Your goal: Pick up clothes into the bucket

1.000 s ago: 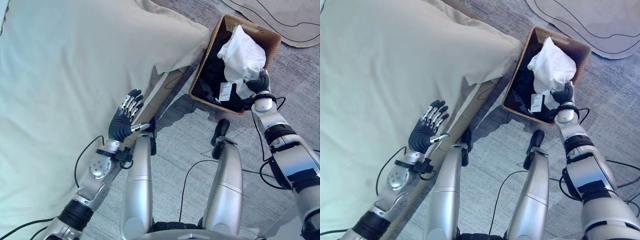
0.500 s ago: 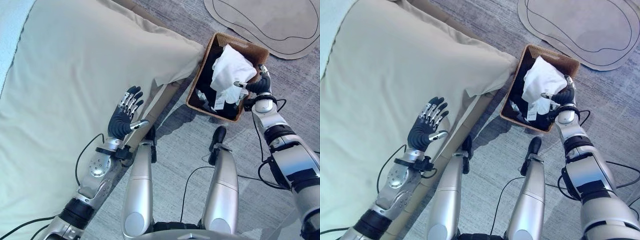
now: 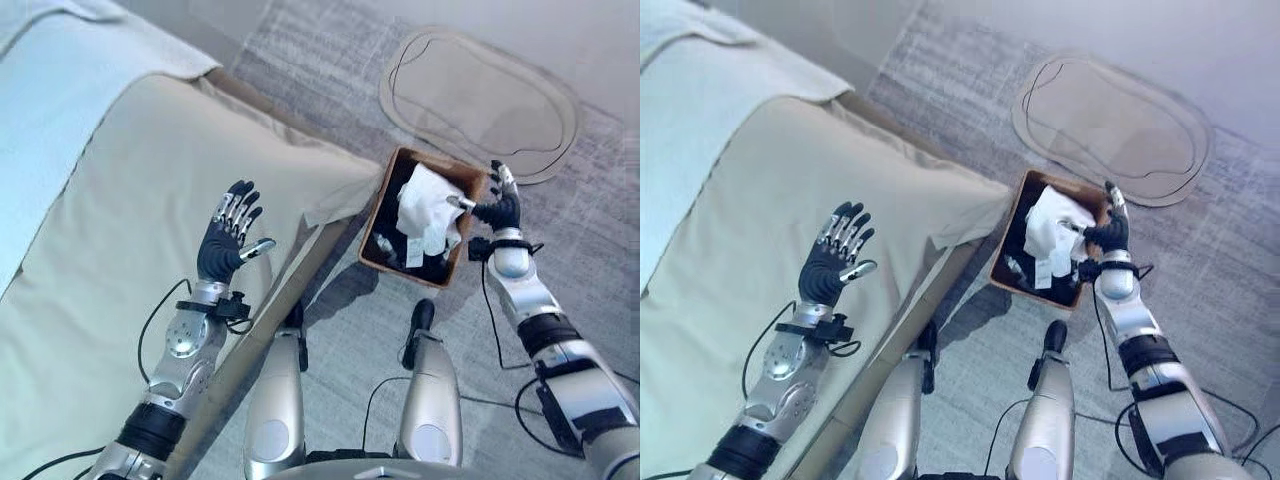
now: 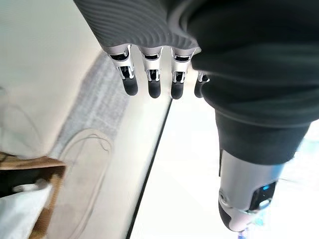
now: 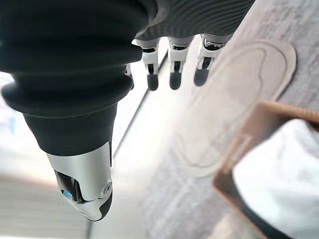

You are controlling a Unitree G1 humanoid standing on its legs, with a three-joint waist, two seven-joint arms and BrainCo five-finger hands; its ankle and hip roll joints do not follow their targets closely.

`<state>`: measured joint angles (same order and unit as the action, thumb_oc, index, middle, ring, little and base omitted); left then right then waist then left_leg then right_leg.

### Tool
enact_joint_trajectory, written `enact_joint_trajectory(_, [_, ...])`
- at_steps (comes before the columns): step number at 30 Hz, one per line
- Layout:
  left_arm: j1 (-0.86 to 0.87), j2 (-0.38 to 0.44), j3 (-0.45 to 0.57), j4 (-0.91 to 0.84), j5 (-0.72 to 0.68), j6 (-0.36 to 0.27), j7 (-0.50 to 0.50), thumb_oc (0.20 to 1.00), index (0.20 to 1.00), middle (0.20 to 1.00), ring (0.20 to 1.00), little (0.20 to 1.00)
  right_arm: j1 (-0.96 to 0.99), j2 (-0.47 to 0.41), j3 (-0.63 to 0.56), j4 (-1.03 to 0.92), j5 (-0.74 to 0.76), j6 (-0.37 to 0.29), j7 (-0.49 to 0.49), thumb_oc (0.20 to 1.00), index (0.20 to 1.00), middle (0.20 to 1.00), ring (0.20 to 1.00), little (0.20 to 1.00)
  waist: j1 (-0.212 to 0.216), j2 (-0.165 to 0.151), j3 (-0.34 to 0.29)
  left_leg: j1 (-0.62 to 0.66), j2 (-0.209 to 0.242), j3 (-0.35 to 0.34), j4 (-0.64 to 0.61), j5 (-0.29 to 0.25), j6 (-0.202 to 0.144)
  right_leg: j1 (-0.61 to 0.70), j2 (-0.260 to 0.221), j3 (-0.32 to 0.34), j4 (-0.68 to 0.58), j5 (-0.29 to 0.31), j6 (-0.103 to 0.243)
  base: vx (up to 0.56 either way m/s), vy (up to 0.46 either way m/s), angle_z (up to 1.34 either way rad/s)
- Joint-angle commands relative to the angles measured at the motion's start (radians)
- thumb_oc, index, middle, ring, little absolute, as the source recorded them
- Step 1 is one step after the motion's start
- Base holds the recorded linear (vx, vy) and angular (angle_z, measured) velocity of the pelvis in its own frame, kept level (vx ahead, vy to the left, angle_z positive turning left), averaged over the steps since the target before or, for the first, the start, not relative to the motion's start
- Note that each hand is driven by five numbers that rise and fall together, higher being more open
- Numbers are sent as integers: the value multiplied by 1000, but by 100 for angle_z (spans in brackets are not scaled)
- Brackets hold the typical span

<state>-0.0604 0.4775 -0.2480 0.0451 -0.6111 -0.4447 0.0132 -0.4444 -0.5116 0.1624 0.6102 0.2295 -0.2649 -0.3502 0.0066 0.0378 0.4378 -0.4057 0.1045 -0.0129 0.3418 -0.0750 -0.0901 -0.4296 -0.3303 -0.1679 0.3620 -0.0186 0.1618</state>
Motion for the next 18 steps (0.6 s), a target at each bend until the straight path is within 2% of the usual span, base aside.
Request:
enact_joint_trajectory(1, [37,-6,39,-2,34,-33,-23,1000,1000,1000,1000,1000,50,32,-52,-69,-10,-69,27,1000,1000,1000,1000,1000,-6,-38,-68,12,-14,-11,-47,33,20,74,22,-30,-72,29,0,161,-74,9])
enact_joint_trajectory(2, [64,-16,55,17,50,-25,-28,1000,1000,1000,1000,1000,125,61,-68,-124,-9,-77,53,1000,1000,1000,1000,1000,-7,-44,-89,66,-1,-16,-84,38,16,123,31,-38,-94,25,2,71,-34,5])
enact_joint_trajectory(8, [135,-34,82,47,92,-8,-59,1000,1000,1000,1000,1000,279,109,-85,-207,-16,-80,120,1000,1000,1000,1000,1000,-5,-50,-164,196,7,-25,-225,83,18,242,57,-64,-192,42,10,100,-35,6])
enact_joint_trajectory(9, [148,-32,89,51,123,-5,-61,1000,1000,1000,1000,1000,330,136,-77,-215,0,-81,151,1000,1000,1000,1000,1000,-5,-49,-191,235,13,-29,-291,114,12,277,69,-82,-223,43,14,69,-22,9])
enact_joint_trajectory(12, [163,-49,95,68,146,-1,-59,1000,1000,1000,1000,1000,400,177,-63,-245,26,-78,180,1000,1000,1000,1000,1000,-9,-46,-227,286,18,-27,-372,150,-4,324,77,-114,-255,43,19,64,-7,16])
enact_joint_trajectory(16, [171,-84,93,92,153,7,-48,1000,1000,1000,1000,1000,445,206,-46,-264,64,-77,207,1000,1000,1000,1000,1000,-14,-44,-247,317,20,-27,-404,163,-12,360,82,-137,-280,51,21,5,4,24])
enact_joint_trajectory(18, [176,-104,93,108,164,7,-38,1000,1000,1000,1000,1000,458,226,-31,-259,95,-78,217,1000,1000,1000,1000,1000,-15,-45,-266,330,19,-16,-405,157,-13,378,89,-132,-324,75,23,13,15,10])
